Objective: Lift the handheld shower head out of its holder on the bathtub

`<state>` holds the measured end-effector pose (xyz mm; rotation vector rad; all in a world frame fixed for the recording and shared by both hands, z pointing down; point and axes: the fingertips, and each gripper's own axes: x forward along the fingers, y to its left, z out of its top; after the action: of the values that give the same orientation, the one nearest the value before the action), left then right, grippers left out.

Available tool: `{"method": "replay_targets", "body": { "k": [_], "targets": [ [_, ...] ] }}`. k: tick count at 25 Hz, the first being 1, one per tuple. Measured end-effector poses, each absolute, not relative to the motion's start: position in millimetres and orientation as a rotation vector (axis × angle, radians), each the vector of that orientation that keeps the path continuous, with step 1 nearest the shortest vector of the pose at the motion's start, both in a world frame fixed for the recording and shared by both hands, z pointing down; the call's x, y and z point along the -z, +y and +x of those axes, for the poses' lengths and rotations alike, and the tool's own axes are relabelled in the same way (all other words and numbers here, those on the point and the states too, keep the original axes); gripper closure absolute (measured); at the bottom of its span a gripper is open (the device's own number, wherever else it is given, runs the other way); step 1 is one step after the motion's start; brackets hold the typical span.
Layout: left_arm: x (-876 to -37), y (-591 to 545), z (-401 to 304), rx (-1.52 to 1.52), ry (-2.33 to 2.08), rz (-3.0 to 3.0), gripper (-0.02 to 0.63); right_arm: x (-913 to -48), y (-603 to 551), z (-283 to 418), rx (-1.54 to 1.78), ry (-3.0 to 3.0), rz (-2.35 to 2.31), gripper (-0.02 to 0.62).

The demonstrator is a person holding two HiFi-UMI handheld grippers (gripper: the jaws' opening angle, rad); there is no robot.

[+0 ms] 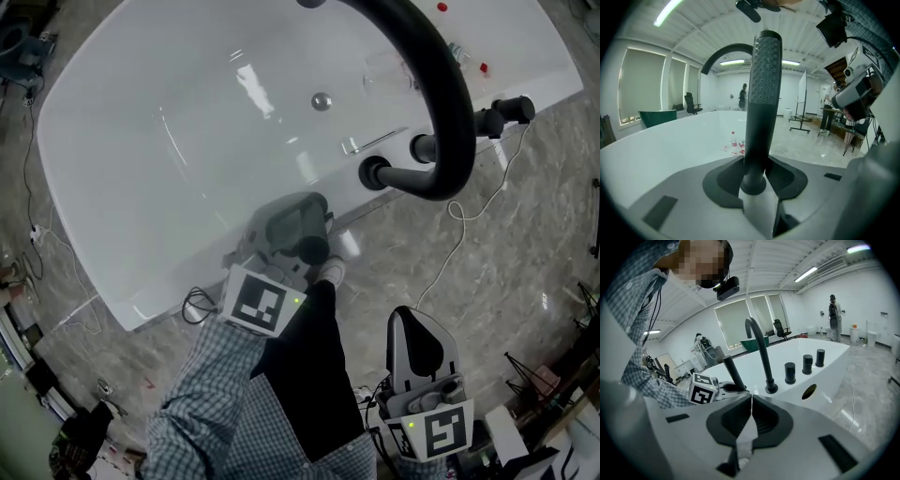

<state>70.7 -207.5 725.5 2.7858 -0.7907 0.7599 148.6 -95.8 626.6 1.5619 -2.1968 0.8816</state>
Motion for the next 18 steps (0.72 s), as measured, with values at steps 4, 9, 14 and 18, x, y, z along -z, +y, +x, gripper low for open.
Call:
{"method": "replay_targets", "body": {
  "k": [4, 9, 14, 18],
  "targets": [
    [-726, -207, 72, -0.783, -0.786, 2.764, 0.46, -621, -96, 151, -0.89, -2.192, 1.608, 0.577],
    [-727, -206, 70, -0.824, -0.801, 2.723, 0.462, -614, -95, 157, -0.927, -2.189, 1.668, 0.577],
    [-716, -206, 66, -0.793, -0.86, 2.675, 0.463, -615, -89, 164, -0.902, -2.153, 1.677, 0.577],
    [-705, -204, 66, -0.788, -0.88, 2.671, 0.463, -612, -85, 171, -0.916, -2.128, 1.732, 0.577]
  ]
}}
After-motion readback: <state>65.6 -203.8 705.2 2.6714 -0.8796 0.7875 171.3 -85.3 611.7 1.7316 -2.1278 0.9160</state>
